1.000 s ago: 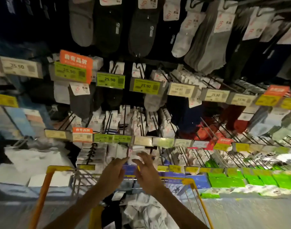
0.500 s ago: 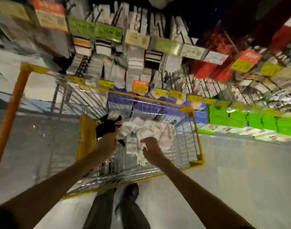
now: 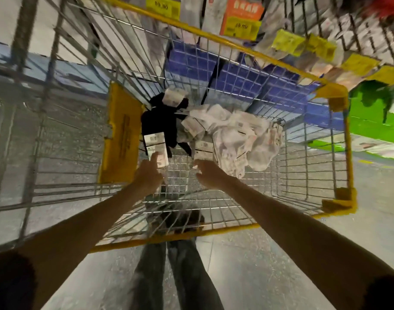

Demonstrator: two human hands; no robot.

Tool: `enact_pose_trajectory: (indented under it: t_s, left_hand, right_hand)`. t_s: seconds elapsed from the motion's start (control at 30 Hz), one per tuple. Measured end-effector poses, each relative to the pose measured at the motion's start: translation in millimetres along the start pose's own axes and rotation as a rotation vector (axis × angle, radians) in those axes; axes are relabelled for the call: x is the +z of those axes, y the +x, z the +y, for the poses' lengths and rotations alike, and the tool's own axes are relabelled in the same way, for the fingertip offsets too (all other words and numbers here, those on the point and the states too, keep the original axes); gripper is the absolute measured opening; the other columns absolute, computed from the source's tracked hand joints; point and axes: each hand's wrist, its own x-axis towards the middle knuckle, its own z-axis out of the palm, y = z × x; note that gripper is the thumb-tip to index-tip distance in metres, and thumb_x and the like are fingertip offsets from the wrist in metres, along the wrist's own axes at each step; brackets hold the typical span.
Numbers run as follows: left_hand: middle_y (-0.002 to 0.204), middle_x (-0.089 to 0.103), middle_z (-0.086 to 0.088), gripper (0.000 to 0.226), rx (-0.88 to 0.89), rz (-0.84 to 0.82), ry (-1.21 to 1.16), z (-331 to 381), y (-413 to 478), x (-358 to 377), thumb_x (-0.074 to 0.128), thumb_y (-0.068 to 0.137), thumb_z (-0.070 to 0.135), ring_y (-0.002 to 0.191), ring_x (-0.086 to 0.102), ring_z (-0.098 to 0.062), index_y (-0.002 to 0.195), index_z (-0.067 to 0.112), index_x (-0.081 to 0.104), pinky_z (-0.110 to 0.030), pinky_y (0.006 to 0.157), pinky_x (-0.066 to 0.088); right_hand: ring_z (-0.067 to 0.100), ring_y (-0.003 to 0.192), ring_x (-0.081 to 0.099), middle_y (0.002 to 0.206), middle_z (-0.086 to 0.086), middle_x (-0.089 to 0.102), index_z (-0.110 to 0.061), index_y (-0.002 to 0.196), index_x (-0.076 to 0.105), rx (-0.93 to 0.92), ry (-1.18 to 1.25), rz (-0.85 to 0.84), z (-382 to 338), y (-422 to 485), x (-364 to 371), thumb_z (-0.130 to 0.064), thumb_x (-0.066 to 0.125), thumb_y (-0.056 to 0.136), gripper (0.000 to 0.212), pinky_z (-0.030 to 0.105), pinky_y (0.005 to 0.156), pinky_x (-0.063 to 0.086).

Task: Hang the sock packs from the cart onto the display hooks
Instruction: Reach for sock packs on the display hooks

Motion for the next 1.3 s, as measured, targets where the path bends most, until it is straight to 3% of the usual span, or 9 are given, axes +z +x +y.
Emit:
enact_pose_trajectory:
  t_s: [0.2, 0.33, 0.53, 0.7, 0.93, 1.03, 1.13, 1.2, 1.3]
  left_hand:
    - [0.110, 0.051, -0.016, 0.081, -0.002, 0.013, -0.075, -26, 25, 1, 0.055, 0.091, -0.005, 0.067, 0.049, -0.019, 0.156, 0.011, 0.010, -0.020, 0.046, 0.036]
    - [0.118, 0.055, -0.025, 0.079, -0.025, 0.040, 0.023, -39, 47, 11, 0.056, 0.095, 0.008, 0.089, 0.055, -0.026, 0.157, 0.016, 0.008, -0.022, 0.061, 0.032]
    - [0.132, 0.052, -0.023, 0.077, -0.013, 0.140, -0.073, -31, 72, 28, 0.053, 0.086, -0.009, 0.117, 0.053, -0.036, 0.154, 0.008, 0.021, -0.039, 0.089, 0.042]
    - [0.121, 0.048, -0.023, 0.083, -0.099, 0.138, -0.191, -22, 85, 29, 0.053, 0.077, -0.015, 0.102, 0.051, -0.033, 0.149, 0.017, 0.027, -0.018, 0.054, 0.034]
    - [0.136, 0.048, -0.020, 0.107, -0.027, -0.125, -0.508, -31, 66, 11, 0.049, 0.070, -0.030, 0.054, 0.048, -0.018, 0.154, 0.030, 0.019, -0.029, 0.040, 0.032]
    - [0.134, 0.048, -0.008, 0.113, 0.131, -0.163, -0.451, -29, 48, 1, 0.063, 0.066, -0.027, 0.093, 0.061, -0.017, 0.155, 0.028, 0.021, -0.027, 0.054, 0.047]
    - [0.145, 0.033, -0.011, 0.114, 0.279, -0.017, -0.033, -32, 32, -5, 0.083, 0.065, 0.006, 0.132, 0.038, -0.029, 0.150, 0.046, 0.019, -0.036, 0.091, 0.051]
    - [0.158, 0.015, -0.015, 0.092, 0.510, 0.148, 0.043, -29, 24, -14, 0.079, 0.074, 0.043, 0.145, 0.020, -0.038, 0.148, 0.046, 0.025, -0.056, 0.111, 0.034]
    - [0.157, 0.032, -0.013, 0.058, 0.661, 0.134, -0.053, -12, 18, -30, 0.053, 0.087, 0.062, 0.146, 0.025, -0.037, 0.138, 0.036, 0.047, -0.059, 0.116, 0.024]
  right_hand:
    - [0.021, 0.087, 0.057, 0.106, 0.007, 0.062, -0.008, 0.126, 0.056, 0.047, 0.331, 0.018, -38, 82, 35, -0.001, 0.057, 0.091, 0.036, 0.017, 0.056, 0.039]
    - [0.029, 0.121, 0.050, 0.138, 0.015, 0.047, -0.007, 0.148, 0.030, 0.122, 0.312, 0.034, -51, 125, 57, -0.014, 0.059, 0.092, 0.063, 0.025, 0.073, 0.036]
    - [0.026, 0.119, 0.044, 0.140, 0.016, 0.037, 0.000, 0.147, 0.009, 0.233, 0.589, 0.031, -52, 155, 82, 0.001, 0.064, 0.086, 0.082, 0.018, 0.082, 0.042]
    - [0.017, 0.091, 0.051, 0.112, 0.007, 0.048, -0.001, 0.136, 0.022, 0.242, 0.639, 0.119, -43, 163, 82, 0.008, 0.058, 0.082, 0.065, 0.019, 0.062, 0.043]
    - [0.004, 0.059, 0.053, 0.088, -0.003, 0.052, -0.011, 0.123, 0.036, 0.129, 0.662, 0.035, -28, 123, 49, 0.001, 0.068, 0.086, 0.050, 0.017, 0.048, 0.042]
    - [0.008, 0.065, 0.058, 0.097, 0.016, 0.058, 0.002, 0.120, 0.052, 0.181, 0.824, -0.056, -26, 94, 18, 0.007, 0.063, 0.087, 0.035, 0.013, 0.052, 0.046]
    - [0.038, 0.104, 0.058, 0.126, 0.035, 0.054, -0.001, 0.108, 0.066, 0.168, 0.969, -0.197, -21, 60, -15, -0.013, 0.079, 0.073, 0.040, 0.026, 0.095, 0.049]
    - [0.037, 0.092, 0.062, 0.112, 0.033, 0.060, 0.013, 0.121, 0.055, 0.170, 1.139, -0.226, -13, 43, -26, -0.021, 0.082, 0.062, 0.074, 0.034, 0.079, 0.055]
    - [0.022, 0.070, 0.067, 0.094, 0.017, 0.063, 0.010, 0.122, 0.052, 0.130, 1.205, -0.302, -18, 18, -42, -0.011, 0.065, 0.080, 0.049, 0.029, 0.060, 0.056]
